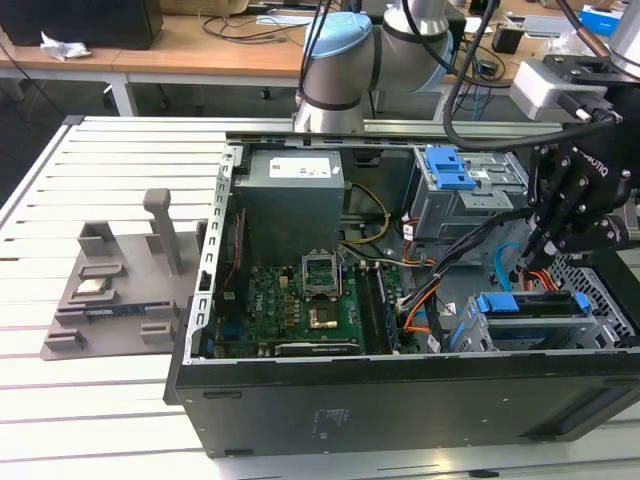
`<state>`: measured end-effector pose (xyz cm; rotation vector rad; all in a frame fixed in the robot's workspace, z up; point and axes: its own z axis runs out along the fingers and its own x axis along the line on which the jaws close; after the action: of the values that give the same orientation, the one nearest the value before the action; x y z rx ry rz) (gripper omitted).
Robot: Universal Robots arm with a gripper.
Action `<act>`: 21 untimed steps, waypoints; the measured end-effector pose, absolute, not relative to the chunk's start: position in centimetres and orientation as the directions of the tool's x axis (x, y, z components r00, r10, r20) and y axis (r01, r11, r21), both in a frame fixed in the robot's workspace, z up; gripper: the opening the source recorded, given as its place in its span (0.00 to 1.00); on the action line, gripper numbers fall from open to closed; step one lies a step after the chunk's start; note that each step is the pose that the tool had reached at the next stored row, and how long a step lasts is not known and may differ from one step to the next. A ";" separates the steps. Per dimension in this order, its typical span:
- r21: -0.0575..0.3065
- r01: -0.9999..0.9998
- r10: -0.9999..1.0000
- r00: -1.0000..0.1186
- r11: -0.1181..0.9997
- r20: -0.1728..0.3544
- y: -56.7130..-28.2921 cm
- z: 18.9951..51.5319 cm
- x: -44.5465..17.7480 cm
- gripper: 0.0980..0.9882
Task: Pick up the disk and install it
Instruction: 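Insert the second disk wire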
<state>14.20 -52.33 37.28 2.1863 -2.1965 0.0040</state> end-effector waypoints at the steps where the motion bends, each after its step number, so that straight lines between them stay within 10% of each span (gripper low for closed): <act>1: 0.028 -1.000 -0.999 -0.004 0.005 0.032 -52.6 37.3 14.2 0.07; 21: 0.029 -0.999 -0.999 0.022 -0.021 0.032 -53.3 34.0 15.2 0.07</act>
<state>15.24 -53.29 33.99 2.2145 -2.1666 0.0036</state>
